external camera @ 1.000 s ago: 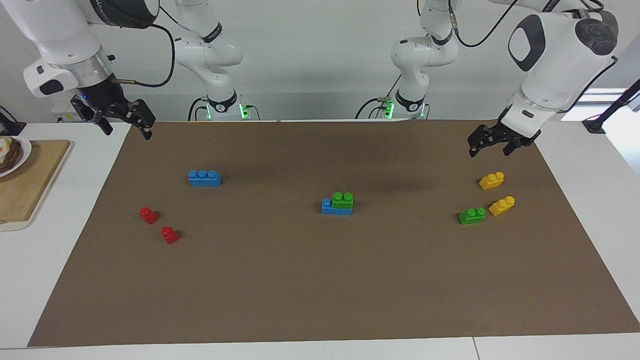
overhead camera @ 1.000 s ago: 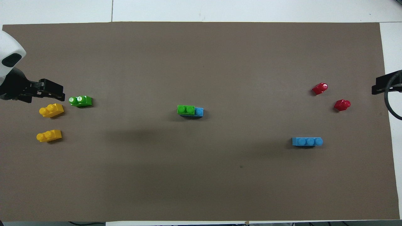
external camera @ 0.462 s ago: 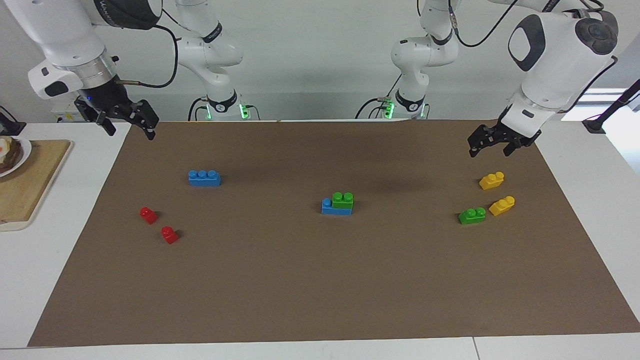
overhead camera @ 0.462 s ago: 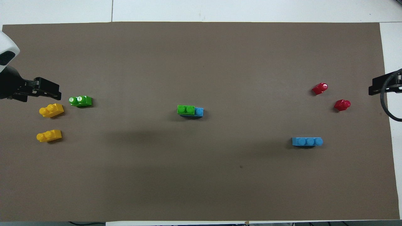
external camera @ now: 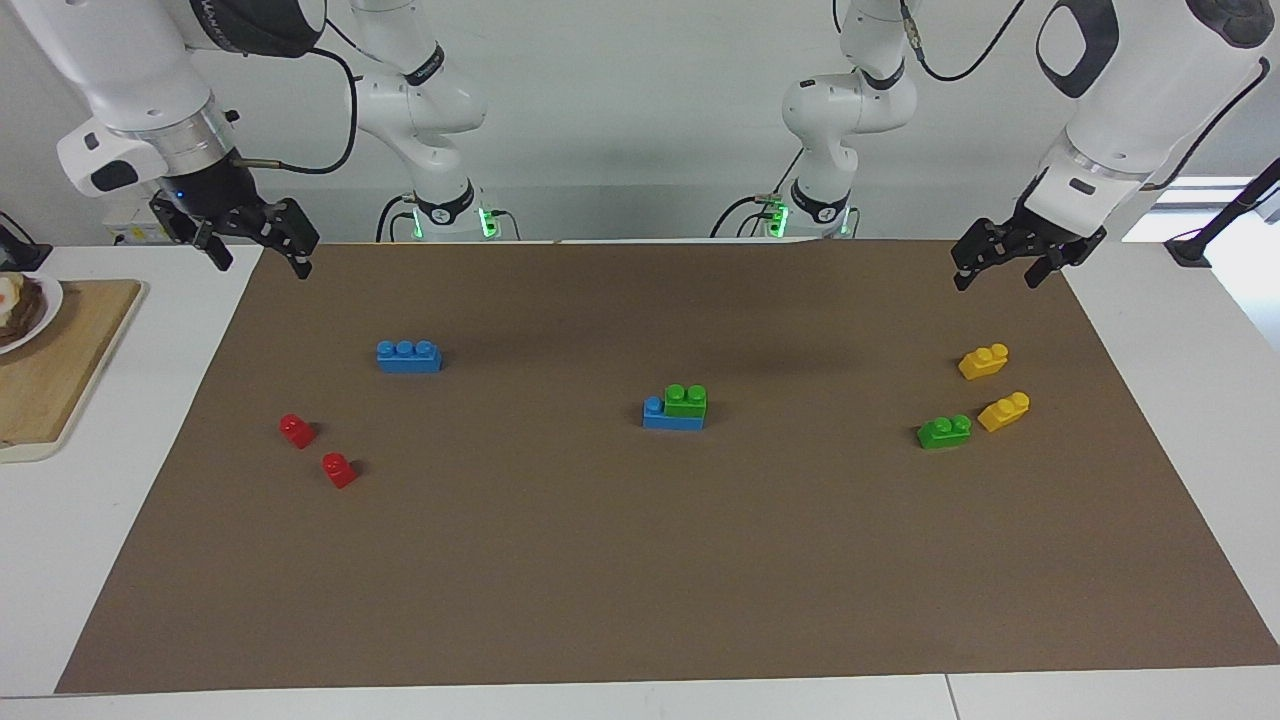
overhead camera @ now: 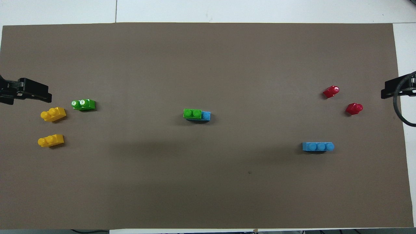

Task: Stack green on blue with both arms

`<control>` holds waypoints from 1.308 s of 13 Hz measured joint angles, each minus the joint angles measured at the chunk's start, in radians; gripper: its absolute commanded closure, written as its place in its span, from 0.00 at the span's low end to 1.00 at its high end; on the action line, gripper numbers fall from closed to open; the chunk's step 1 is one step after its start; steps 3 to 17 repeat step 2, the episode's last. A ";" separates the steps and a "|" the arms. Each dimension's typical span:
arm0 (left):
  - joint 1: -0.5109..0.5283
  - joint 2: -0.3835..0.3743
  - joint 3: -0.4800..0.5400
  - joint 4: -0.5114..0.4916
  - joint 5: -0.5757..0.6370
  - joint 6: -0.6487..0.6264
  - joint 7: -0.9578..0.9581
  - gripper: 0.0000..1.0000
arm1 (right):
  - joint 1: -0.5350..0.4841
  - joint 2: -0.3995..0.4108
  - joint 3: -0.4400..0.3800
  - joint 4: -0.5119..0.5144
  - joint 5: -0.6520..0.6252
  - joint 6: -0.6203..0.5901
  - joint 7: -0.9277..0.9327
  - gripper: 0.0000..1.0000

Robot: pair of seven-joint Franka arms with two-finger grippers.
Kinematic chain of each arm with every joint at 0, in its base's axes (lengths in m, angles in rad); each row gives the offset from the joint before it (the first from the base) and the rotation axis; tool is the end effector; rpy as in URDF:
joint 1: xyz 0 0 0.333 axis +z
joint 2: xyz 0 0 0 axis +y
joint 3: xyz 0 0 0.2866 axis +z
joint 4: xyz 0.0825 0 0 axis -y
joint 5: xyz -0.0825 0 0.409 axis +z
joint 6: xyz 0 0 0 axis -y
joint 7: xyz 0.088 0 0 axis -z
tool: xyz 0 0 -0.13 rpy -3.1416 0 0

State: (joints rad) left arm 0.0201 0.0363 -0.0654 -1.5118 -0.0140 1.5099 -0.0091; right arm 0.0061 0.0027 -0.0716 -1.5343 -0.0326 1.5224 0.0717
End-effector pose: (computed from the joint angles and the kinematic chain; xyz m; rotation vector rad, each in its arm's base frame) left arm 0.5822 -0.0277 0.5750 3.1252 -0.0575 -0.0603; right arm 0.5738 -0.0420 0.5845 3.1012 -0.2152 -0.0225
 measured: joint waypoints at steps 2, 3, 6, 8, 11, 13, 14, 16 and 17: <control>0.000 -0.001 0.000 0.000 0.000 -0.003 0.000 0.00 | 0.000 -0.001 0.000 0.000 0.000 0.000 0.000 0.00; 0.000 -0.001 0.000 0.000 0.000 -0.003 0.000 0.00 | 0.000 -0.001 0.000 0.000 0.000 0.000 0.000 0.00; 0.000 -0.001 0.000 0.000 0.000 -0.003 0.000 0.00 | 0.000 -0.001 0.000 0.000 0.000 0.000 0.000 0.00; 0.000 -0.001 0.000 0.000 0.000 -0.003 0.000 0.00 | 0.000 -0.001 0.000 0.000 0.000 0.000 0.000 0.00; 0.000 -0.001 0.000 0.000 0.000 -0.003 0.000 0.00 | 0.000 -0.001 0.000 0.000 0.000 0.000 0.000 0.00; 0.000 -0.001 0.000 0.000 0.000 -0.003 0.000 0.00 | 0.000 -0.001 0.000 0.000 0.000 0.000 0.000 0.00; 0.000 -0.001 0.000 0.000 0.000 -0.003 0.000 0.00 | 0.000 -0.001 0.000 0.000 0.000 0.000 0.000 0.00; 0.000 -0.001 0.000 0.000 0.000 -0.003 0.000 0.00 | 0.000 -0.001 0.000 0.000 0.000 0.000 0.000 0.00; 0.000 -0.001 0.000 0.000 0.000 -0.003 0.000 0.00 | 0.000 -0.001 0.000 0.000 0.000 0.000 0.000 0.00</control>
